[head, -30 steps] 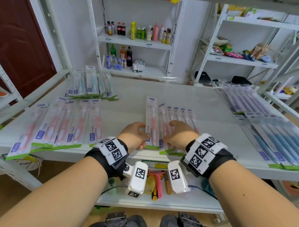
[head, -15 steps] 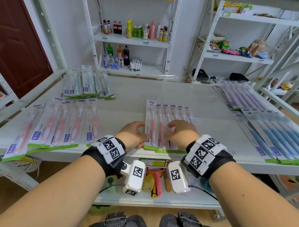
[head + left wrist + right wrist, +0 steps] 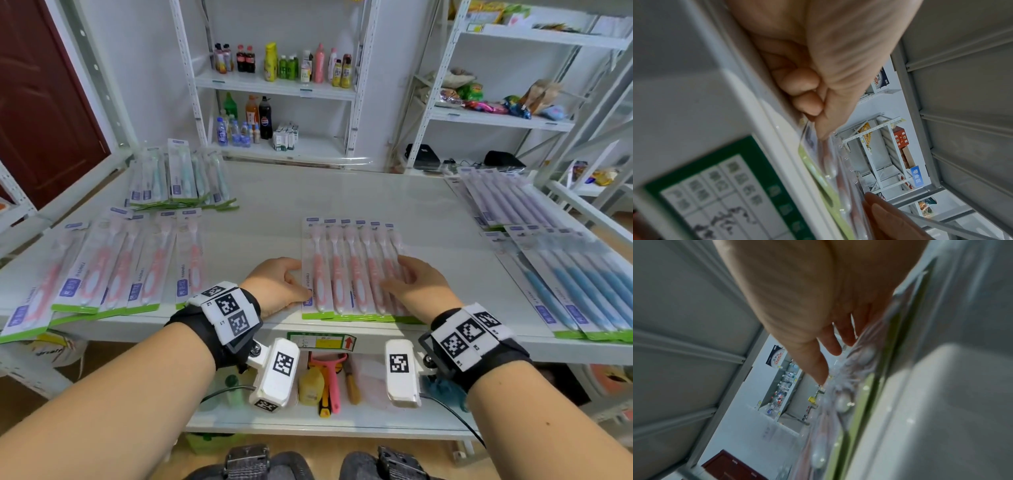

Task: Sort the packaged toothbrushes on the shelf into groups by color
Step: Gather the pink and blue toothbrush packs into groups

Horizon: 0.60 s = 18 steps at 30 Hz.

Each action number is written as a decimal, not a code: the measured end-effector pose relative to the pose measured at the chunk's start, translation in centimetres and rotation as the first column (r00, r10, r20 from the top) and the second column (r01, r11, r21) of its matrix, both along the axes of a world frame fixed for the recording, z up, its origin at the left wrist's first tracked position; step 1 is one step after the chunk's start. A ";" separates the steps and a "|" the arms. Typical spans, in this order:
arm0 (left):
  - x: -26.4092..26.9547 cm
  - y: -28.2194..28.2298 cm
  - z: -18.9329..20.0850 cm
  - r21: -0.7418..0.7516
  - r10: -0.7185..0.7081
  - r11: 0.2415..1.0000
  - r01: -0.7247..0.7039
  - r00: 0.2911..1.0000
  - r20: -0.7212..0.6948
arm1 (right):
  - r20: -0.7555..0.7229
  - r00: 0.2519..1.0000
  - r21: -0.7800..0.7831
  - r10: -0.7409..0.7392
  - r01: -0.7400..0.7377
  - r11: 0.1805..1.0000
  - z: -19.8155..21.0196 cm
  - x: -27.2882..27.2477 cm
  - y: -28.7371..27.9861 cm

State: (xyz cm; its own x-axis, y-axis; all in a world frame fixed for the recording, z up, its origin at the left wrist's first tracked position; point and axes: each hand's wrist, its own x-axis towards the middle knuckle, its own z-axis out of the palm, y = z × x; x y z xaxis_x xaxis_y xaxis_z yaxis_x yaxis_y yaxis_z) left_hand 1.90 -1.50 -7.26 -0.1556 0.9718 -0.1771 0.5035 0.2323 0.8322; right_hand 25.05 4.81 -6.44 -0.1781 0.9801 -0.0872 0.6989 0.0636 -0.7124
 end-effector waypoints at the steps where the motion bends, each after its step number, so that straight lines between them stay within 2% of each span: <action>1: -0.1 0.1 0.1 -0.006 -0.012 1.000 0.012 1.000 -0.003 | -0.048 0.999 0.000 -0.004 0.004 1.000 -0.3 0.4 -0.1; 4: -0.5 0.4 0.8 -0.011 -0.065 0.998 0.064 0.996 -0.069 | -0.161 0.987 -0.018 -0.004 0.001 1.000 -0.8 1.3 0.0; 6: -0.2 0.8 1.4 0.013 -0.096 0.995 0.100 0.979 -0.178 | -0.218 0.976 -0.043 -0.005 -0.005 0.999 -0.9 1.7 0.2; 9: 1.0 1.2 1.8 -0.018 -0.211 0.975 0.221 0.900 -0.381 | -0.255 0.967 -0.045 0.023 -0.035 0.998 -1.0 2.2 0.4; 12: 2.0 1.5 1.7 -0.074 -0.310 0.949 0.307 0.857 -0.412 | -0.250 0.967 -0.011 0.045 -0.049 0.999 -1.3 2.4 0.3; 18: 2.7 1.9 1.9 -0.109 -0.337 0.939 0.325 0.820 -0.462 | -0.208 0.976 0.039 0.066 -0.059 0.998 -1.5 2.6 0.2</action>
